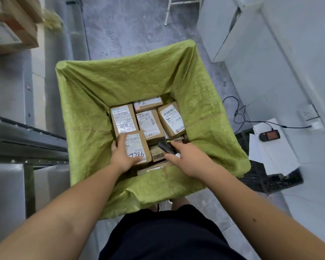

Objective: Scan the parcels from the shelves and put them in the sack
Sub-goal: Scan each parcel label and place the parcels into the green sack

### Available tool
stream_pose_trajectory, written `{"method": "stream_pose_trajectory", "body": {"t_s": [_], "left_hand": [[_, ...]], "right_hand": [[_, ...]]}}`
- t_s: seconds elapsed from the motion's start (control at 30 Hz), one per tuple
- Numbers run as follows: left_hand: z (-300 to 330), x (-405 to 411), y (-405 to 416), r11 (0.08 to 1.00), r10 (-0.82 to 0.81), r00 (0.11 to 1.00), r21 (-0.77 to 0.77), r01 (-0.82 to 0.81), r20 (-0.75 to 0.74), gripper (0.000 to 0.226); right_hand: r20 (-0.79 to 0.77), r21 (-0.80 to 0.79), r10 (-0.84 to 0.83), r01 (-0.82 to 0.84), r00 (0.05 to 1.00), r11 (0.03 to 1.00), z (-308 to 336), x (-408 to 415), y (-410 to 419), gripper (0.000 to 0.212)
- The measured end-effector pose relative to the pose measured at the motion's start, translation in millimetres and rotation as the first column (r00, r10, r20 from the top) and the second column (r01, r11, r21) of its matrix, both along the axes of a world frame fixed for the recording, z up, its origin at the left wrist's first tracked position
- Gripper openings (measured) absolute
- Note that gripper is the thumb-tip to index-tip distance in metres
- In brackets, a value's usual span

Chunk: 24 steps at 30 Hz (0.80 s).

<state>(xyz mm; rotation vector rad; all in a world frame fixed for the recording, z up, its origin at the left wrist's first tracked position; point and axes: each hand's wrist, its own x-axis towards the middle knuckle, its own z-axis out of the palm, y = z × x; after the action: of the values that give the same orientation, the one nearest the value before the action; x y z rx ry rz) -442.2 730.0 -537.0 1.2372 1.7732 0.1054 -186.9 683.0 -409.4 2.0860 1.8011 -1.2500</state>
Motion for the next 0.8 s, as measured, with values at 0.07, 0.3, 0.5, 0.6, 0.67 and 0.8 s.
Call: {"method": "stream_pose_trajectory", "body": {"t_s": [0.07, 0.3, 0.5, 0.6, 0.67, 0.8], "left_hand": [[-5.5, 3.7, -0.1, 1.0, 0.005, 0.997, -0.012, -0.006, -0.078, 0.114], [-10.0, 12.4, -5.3, 0.987, -0.137, 0.972, -0.107, 0.118, -0.189, 0.099], [13.4, 18.3, -0.8, 0.962, -0.271, 0.922, -0.099, 0.253, -0.277, 0.084], [34.9, 28.5, 2.6, 0.939, -0.344, 0.891, -0.12, 0.322, -0.296, 0.077], [48.5, 34.7, 4.5, 0.921, -0.389, 0.873, -0.134, 0.365, -0.296, 0.074], [71.9, 35.0, 8.7, 0.883, -0.467, 0.836, -0.094, 0.46, -0.289, 0.07]], "right_hand": [[-0.002, -0.001, 0.001, -0.001, 1.0, 1.0, -0.7, 0.9, -0.6, 0.075], [0.006, -0.018, 0.019, -0.019, 1.0, 1.0, -2.9, -0.7, 0.9, 0.071], [0.03, -0.025, 0.019, -0.018, 0.999, 1.0, -2.4, -6.7, 3.2, 0.073], [0.023, -0.029, -0.017, 0.018, 1.0, 0.999, -0.7, -10.0, 4.9, 0.079], [0.01, -0.031, -0.051, 0.051, 0.999, 0.998, 2.4, -11.5, 4.1, 0.085], [0.035, -0.011, -0.095, 0.095, 0.995, 0.995, 8.4, -10.8, -0.5, 0.088]]}}
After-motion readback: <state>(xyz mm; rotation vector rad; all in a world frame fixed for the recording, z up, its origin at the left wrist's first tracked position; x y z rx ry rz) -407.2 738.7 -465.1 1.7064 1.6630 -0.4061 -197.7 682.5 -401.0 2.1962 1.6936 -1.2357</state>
